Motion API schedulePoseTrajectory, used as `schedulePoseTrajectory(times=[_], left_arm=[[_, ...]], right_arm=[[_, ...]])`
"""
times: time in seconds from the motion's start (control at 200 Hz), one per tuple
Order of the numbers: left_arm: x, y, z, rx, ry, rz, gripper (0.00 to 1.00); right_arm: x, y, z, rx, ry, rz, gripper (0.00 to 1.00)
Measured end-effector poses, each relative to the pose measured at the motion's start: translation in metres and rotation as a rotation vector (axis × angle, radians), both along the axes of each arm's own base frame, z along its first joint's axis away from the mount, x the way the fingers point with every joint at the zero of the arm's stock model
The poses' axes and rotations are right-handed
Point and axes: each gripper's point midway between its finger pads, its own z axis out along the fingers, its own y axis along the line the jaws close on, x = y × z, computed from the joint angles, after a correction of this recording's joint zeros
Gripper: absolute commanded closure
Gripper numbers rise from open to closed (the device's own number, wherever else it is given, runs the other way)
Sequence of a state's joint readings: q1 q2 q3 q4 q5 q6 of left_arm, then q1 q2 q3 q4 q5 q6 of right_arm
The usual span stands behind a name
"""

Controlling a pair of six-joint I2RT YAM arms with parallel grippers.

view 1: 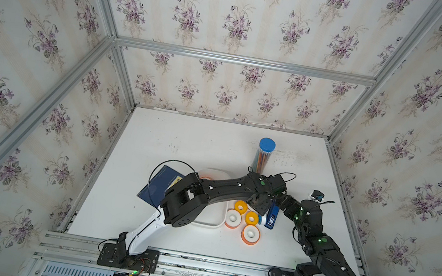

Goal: Put the sealing tape into the storage box
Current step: Pick up the sealing tape at the center of the board.

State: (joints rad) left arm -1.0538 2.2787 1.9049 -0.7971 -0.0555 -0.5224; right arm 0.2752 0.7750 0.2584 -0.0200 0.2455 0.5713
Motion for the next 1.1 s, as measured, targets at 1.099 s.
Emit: schedulePoseTrajectory(times=[1.099], left_arm=[[-0.035,0.206,0.078,0.143,-0.026,0.144,0.37]], right_arm=[[0.0,0.0,-0.002,-0.003,0.006,0.003,0.06]])
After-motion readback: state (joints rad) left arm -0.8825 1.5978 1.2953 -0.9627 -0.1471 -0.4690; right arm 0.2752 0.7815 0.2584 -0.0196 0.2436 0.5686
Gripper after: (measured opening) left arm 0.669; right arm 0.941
